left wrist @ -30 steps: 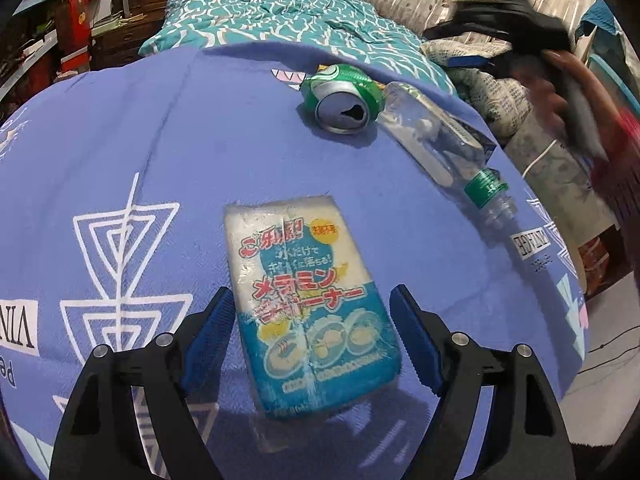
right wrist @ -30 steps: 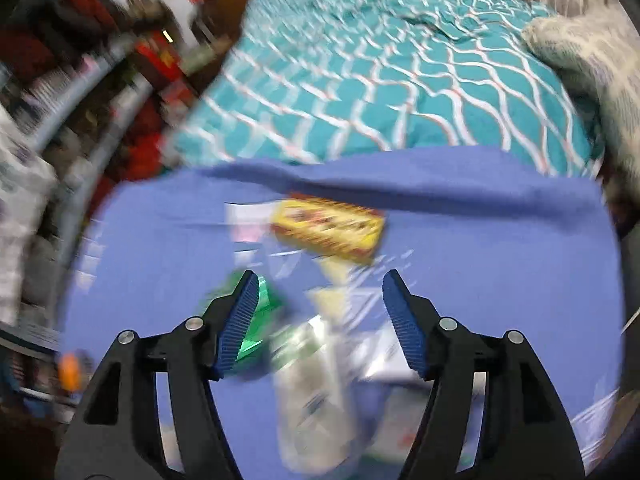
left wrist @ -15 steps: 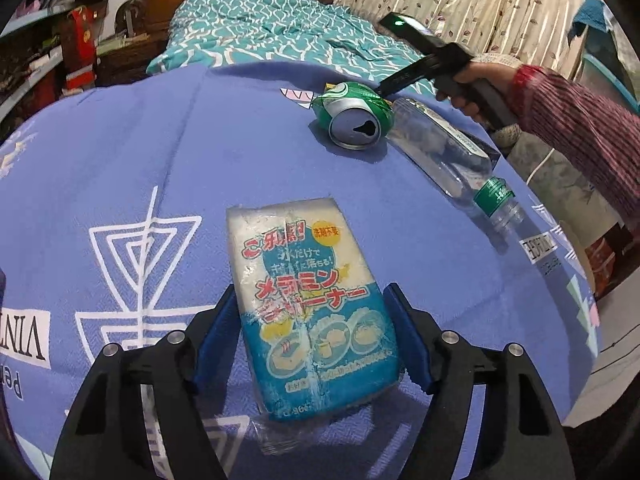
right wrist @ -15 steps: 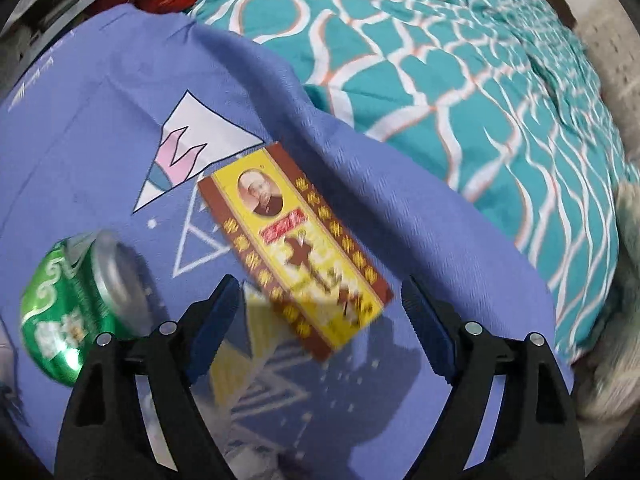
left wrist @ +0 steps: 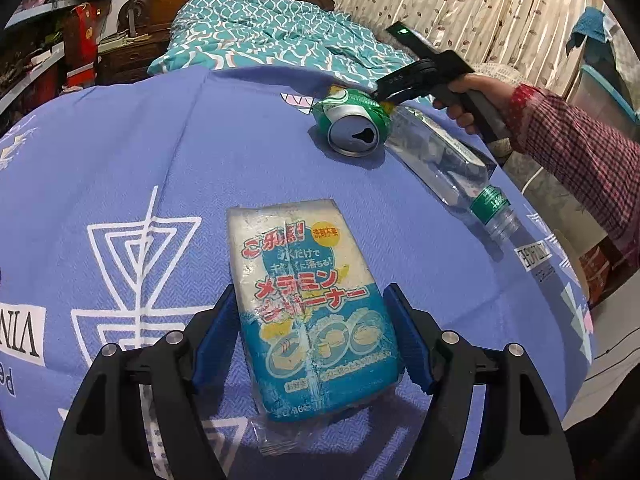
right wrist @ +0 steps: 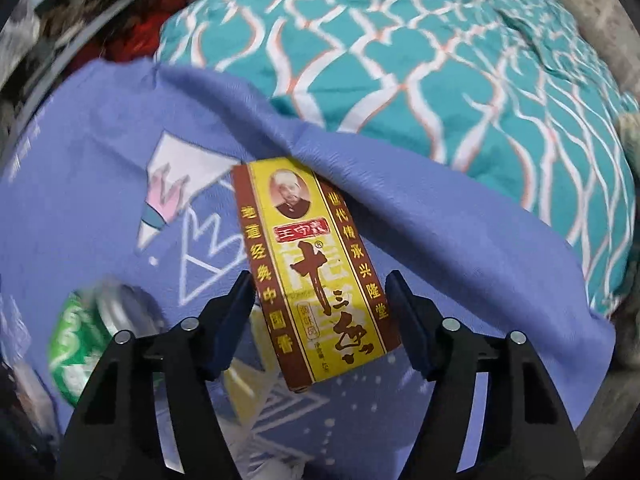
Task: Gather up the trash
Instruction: 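Grasp the yellow box with the right tool while the left holds the sponge package, then carry the sponge package and yellow box with both tools over the beige bin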
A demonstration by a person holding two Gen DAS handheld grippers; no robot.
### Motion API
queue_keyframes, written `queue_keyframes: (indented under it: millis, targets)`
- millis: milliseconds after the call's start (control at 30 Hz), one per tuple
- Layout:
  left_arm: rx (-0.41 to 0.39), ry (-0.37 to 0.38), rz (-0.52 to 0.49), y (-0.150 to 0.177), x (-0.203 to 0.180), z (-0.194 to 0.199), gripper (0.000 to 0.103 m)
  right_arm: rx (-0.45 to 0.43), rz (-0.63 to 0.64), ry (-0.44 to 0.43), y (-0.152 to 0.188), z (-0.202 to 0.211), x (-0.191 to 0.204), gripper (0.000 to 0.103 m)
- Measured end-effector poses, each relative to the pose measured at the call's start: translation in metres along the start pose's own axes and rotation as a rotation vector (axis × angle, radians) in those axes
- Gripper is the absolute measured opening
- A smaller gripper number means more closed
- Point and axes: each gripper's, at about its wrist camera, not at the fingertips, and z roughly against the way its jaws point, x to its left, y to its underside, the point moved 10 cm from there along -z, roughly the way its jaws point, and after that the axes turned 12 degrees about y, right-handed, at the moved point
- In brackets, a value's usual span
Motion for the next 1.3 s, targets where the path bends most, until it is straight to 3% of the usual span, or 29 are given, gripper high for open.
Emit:
queue_keyframes:
  millis: [100,133,167,200,233,333,533,567,600,633,667,767,1067,1300]
  targets:
    - [-0.013,0.018,0.018,-0.001,0.002,0.002,0.066,-0.049,-0.062,-0.003,-0.002,0.031,-0.011,0.065]
    - [-0.014,0.020,0.020,-0.001,0.003,0.002,0.066,-0.061,-0.083,-0.008,-0.003,0.041,-0.013,0.054]
    - [-0.015,0.020,0.020,-0.001,0.003,0.002,0.066,-0.065,-0.115,-0.023,-0.001,0.052,-0.017,0.025]
    - [-0.015,0.020,0.019,-0.001,0.003,0.003,0.066,-0.059,-0.177,-0.045,0.002,0.062,-0.024,0.024]
    - [-0.014,0.018,0.017,-0.001,0.003,0.002,0.065,-0.072,-0.218,-0.070,0.008,0.075,-0.028,0.011]
    - [-0.013,0.018,0.016,-0.001,0.003,0.002,0.065,-0.126,-0.223,-0.045,0.031,0.112,-0.030,0.011]
    - [-0.019,0.040,0.030,-0.001,0.004,0.005,0.066,-0.152,-0.265,0.026,0.063,0.142,-0.045,0.015]
    - [-0.021,0.044,0.032,-0.001,0.004,0.005,0.066,-0.147,-0.260,0.037,0.065,0.140,-0.044,0.022]
    - [-0.022,0.048,0.034,-0.001,0.005,0.005,0.066,-0.140,-0.254,0.039,0.064,0.133,-0.041,0.031]
    - [-0.023,0.051,0.037,-0.001,0.005,0.006,0.066,-0.135,-0.249,0.039,0.064,0.126,-0.038,0.065]
    - [-0.024,0.054,0.039,-0.001,0.006,0.006,0.066,-0.147,-0.245,0.044,0.060,0.121,-0.035,0.086]
    - [-0.025,0.062,0.043,-0.001,0.007,0.007,0.066,-0.155,-0.198,0.067,0.042,0.103,-0.026,0.085]
    - [-0.018,0.042,0.023,-0.001,0.005,0.004,0.067,0.084,-0.111,0.056,0.027,-0.008,-0.021,0.076]
    - [-0.009,0.023,0.002,0.000,0.001,0.001,0.070,0.139,-0.110,-0.090,0.023,-0.033,-0.002,0.072]
